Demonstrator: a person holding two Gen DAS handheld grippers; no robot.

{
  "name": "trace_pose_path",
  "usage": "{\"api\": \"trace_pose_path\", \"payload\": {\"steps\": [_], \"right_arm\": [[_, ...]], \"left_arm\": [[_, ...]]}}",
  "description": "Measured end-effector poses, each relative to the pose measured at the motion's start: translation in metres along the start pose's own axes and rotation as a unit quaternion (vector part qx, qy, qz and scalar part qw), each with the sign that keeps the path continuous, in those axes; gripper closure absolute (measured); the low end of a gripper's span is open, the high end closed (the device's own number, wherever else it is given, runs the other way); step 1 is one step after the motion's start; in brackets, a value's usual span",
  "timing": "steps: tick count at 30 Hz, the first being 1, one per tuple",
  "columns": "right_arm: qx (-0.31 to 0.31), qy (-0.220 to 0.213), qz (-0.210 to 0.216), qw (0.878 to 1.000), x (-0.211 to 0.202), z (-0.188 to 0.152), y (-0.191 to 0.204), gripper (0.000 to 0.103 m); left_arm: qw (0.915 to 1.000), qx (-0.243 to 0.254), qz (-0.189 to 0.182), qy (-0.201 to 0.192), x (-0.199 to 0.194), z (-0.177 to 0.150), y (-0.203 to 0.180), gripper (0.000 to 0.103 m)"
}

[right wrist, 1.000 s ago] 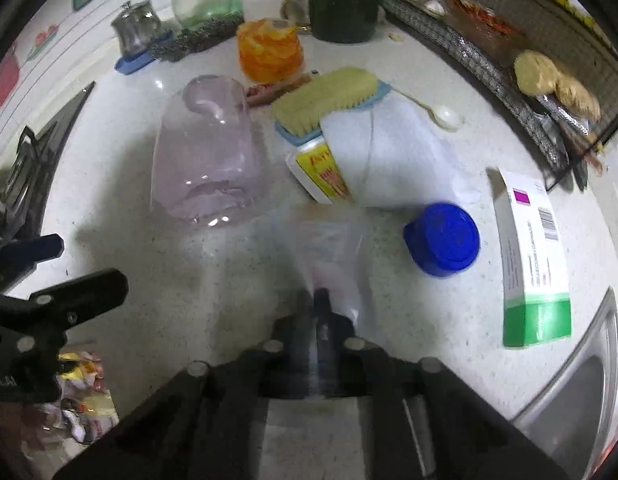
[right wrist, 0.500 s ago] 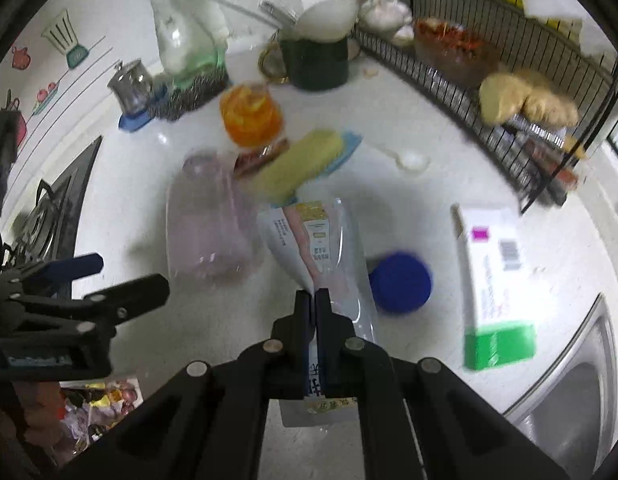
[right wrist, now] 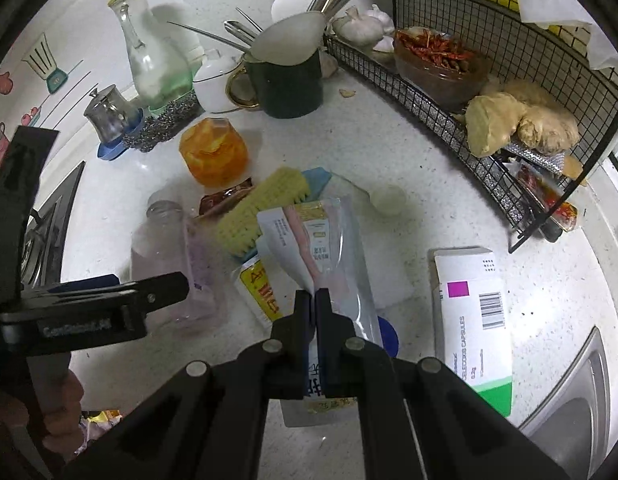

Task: Collect trash
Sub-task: 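Grasp the clear plastic bottle with the left tool while the right tool holds the packet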

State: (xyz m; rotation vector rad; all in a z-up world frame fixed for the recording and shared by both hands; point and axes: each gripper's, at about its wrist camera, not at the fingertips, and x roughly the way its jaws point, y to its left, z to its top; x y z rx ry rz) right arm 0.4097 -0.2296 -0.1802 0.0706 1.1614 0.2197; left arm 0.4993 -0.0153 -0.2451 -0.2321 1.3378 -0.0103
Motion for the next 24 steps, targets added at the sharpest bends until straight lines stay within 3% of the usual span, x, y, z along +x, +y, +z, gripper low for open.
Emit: {"api": "trace_pose_path", "payload": {"steps": [5, 10, 15, 24], "right_arm": [[-0.001, 0.004, 0.003, 1.0, 0.004, 0.0, -0.002, 0.1], [0.006, 0.013, 0.0, 1.0, 0.008, -0.004, -0.005, 0.1], [0.009, 0.019, -0.002, 1.0, 0.007, -0.011, -0.002, 0.1], [0.012, 0.025, 0.003, 1.0, -0.01, -0.037, 0.008, 0.1]], "left_arm": [[0.9998, 0.005, -0.001, 0.018, 0.018, -0.001, -0.006, 0.0], [0.9994, 0.016, -0.007, 0.028, 0.024, -0.009, -0.011, 0.022], [0.9987, 0.035, -0.014, 0.036, 0.021, -0.024, -0.011, 0.023], [0.9971, 0.074, -0.013, 0.005, -0.018, -0.06, -0.004, 0.024]]}}
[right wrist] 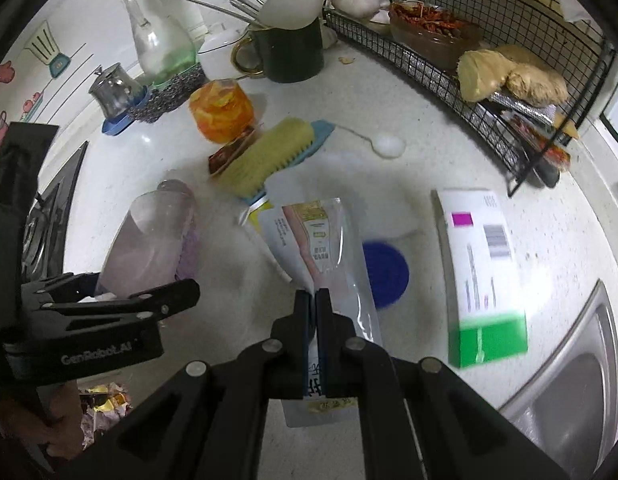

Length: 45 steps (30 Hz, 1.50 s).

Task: Collect trash
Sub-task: 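Grasp the clear plastic bottle with the left tool while the right tool holds the packet, then carry the bottle and packet down toward the red bucket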

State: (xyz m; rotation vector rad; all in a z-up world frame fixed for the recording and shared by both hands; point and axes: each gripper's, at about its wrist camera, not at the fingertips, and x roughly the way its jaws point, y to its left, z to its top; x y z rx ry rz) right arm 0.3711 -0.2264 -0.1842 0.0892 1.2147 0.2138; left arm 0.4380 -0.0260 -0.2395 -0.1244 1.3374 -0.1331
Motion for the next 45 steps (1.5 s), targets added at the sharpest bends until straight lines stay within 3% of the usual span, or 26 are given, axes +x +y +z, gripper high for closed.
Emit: {"api": "trace_pose_path", "payload": {"steps": [14, 16, 18, 20, 34, 45], "right_arm": [[0.002, -0.047, -0.015, 0.999, -0.071, -0.066, 0.05, 0.1], [0.005, -0.054, -0.02, 0.998, -0.08, -0.079, 0.058, 0.1], [0.009, -0.061, -0.026, 0.998, -0.092, -0.096, 0.068, 0.1], [0.011, -0.065, -0.031, 0.997, -0.101, -0.11, 0.079, 0.1], [0.017, -0.064, -0.032, 0.997, -0.128, -0.206, 0.145, 0.1], [0.028, -0.003, -0.011, 1.0, -0.084, -0.279, 0.172, 0.1]], "left_arm": [[0.9961, 0.056, -0.05, -0.045, -0.079, -0.08, 0.012, 0.028], [0.9947, 0.067, -0.06, -0.05, -0.09, -0.096, 0.018, 0.032], [0.9929, 0.077, -0.067, -0.06, -0.103, -0.112, 0.022, 0.051], [0.9926, 0.082, -0.065, -0.062, -0.113, -0.127, 0.026, 0.051], [0.9909, 0.101, -0.082, -0.035, -0.136, -0.248, 0.073, 0.052], [0.9926, 0.099, -0.061, 0.034, -0.09, -0.326, 0.11, 0.052]]}}
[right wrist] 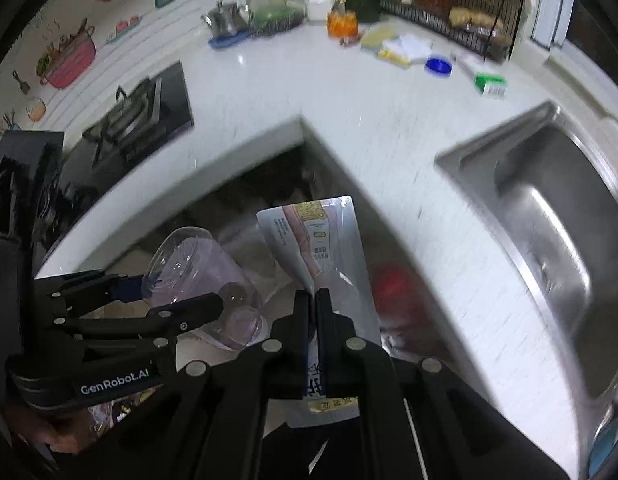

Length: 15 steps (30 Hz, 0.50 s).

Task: Collect trash
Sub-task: 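Carry the bottle and packet down toward the red bucket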

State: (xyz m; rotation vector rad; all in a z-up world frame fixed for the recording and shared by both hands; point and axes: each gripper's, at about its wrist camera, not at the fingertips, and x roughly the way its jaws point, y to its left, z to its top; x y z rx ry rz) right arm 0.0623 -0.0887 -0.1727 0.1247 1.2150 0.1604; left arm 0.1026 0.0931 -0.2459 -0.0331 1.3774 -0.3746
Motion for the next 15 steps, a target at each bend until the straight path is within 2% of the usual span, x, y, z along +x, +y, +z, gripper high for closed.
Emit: {"api": "trace_pose_path", "payload": {"steps": [6, 12, 15], "right_arm": [[-0.006, 0.051, 0.005, 0.999, 0.052, -0.036, 0.001, 0.1], [-0.013, 0.07, -0.012, 0.997, 0.113, -0.057, -0.011, 0.1], [-0.014, 0.086, -0.018, 0.996, 0.151, -0.065, -0.018, 0.1]], "left_arm": [[0.9993, 0.01, -0.008, 0.036, 0.055, -0.028, 0.012, 0.052], [0.9978, 0.008, -0.018, 0.063, 0.125, -0.044, 0.03, 0.052], [0.9965, 0.003, -0.035, 0.075, 0.165, -0.05, 0.039, 0.052]]}}
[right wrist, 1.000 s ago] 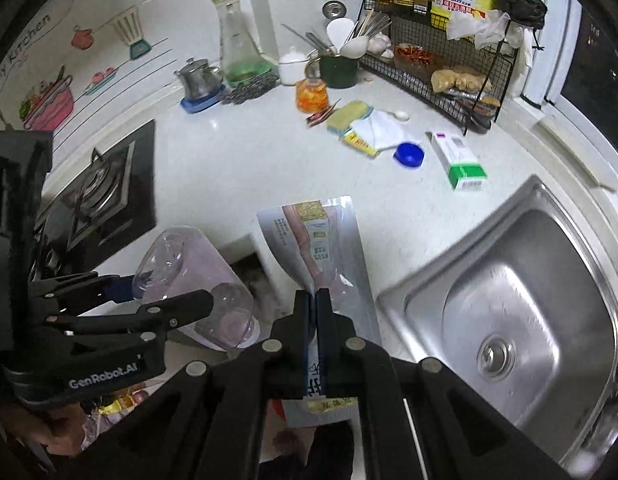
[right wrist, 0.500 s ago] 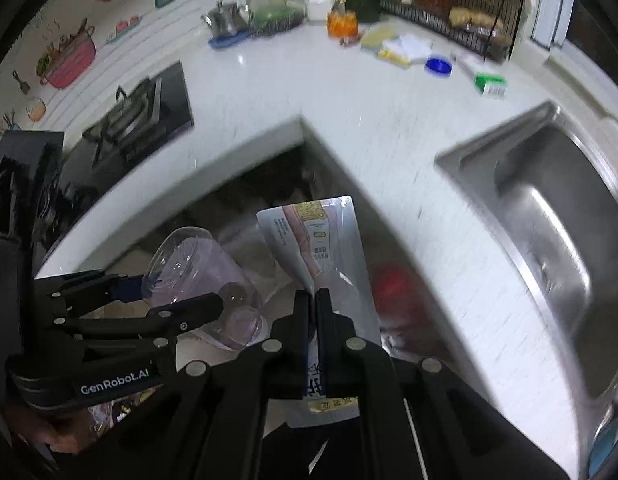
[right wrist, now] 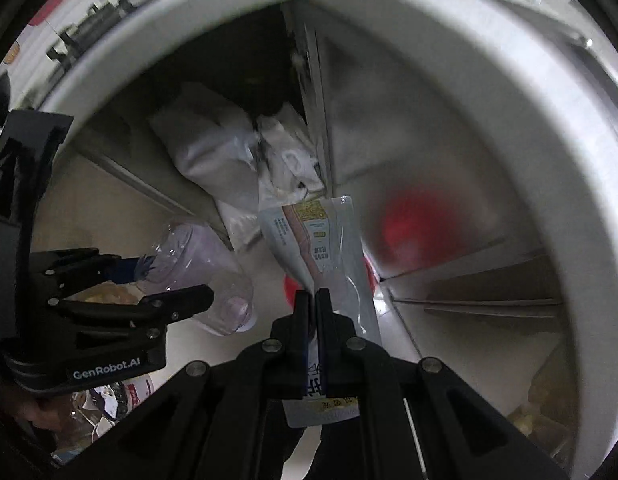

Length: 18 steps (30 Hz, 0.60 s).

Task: Collect trash
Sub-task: 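Carry the bottle and packet down toward the red bucket, then open the left tool over the bucket while the right tool releases the packet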

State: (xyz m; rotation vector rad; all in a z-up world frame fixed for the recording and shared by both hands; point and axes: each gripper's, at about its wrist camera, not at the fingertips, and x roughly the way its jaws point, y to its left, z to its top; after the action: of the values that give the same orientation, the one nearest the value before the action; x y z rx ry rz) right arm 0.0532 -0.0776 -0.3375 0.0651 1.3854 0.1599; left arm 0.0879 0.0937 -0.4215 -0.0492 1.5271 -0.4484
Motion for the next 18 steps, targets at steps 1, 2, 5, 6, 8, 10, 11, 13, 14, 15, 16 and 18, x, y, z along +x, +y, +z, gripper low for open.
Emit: {"api": "trace_pose_path", "payload": {"steps": [1, 2, 5, 6, 8, 10, 11, 13, 14, 15, 16, 18], "right_arm": [[0.002, 0.006, 0.0, 1.0, 0.014, -0.001, -0.003, 0.1], [0.001, 0.008, -0.001, 1.0, 0.025, -0.004, -0.004, 0.1], [0.011, 0.026, -0.002, 1.0, 0.063, -0.007, -0.016, 0.1], [0.017, 0.032, -0.003, 0.999, 0.077, -0.009, -0.02, 0.1], [0.028, 0.039, 0.001, 0.999, 0.103, -0.014, -0.027, 0.1], [0.037, 0.044, 0.004, 0.998, 0.126, -0.015, -0.031, 0.1], [0.043, 0.046, 0.006, 0.998, 0.138, -0.015, -0.035, 0.1], [0.049, 0.055, 0.007, 0.997, 0.163, -0.016, -0.036, 0.1], [0.052, 0.057, 0.007, 0.997, 0.174, -0.017, -0.039, 0.1], [0.055, 0.058, 0.007, 0.997, 0.183, -0.017, -0.04, 0.1], [0.058, 0.059, 0.005, 0.997, 0.193, -0.017, -0.041, 0.1], [0.065, 0.062, 0.003, 0.996, 0.204, -0.018, -0.045, 0.1]], "left_arm": [[1.0, 0.001, -0.003, 0.004, 0.012, -0.002, 0.003, 0.052], [0.9999, 0.002, -0.005, 0.01, 0.028, -0.001, 0.006, 0.052], [0.9997, 0.002, -0.005, 0.024, 0.06, 0.0, 0.013, 0.052], [0.9996, 0.001, -0.007, 0.027, 0.072, 0.0, 0.016, 0.052], [0.9995, 0.002, -0.003, 0.031, 0.097, 0.002, 0.019, 0.052], [0.9994, 0.008, -0.004, 0.033, 0.119, 0.003, 0.022, 0.052], [0.9993, 0.01, -0.008, 0.035, 0.127, 0.004, 0.024, 0.052], [0.999, 0.007, -0.019, 0.039, 0.152, 0.007, 0.03, 0.052], [0.9988, 0.009, -0.025, 0.041, 0.162, 0.008, 0.031, 0.052], [0.9986, 0.015, -0.029, 0.041, 0.172, 0.009, 0.031, 0.052], [0.9986, 0.019, -0.028, 0.041, 0.181, 0.01, 0.03, 0.052], [0.9986, 0.022, -0.025, 0.041, 0.197, 0.012, 0.032, 0.052]]}}
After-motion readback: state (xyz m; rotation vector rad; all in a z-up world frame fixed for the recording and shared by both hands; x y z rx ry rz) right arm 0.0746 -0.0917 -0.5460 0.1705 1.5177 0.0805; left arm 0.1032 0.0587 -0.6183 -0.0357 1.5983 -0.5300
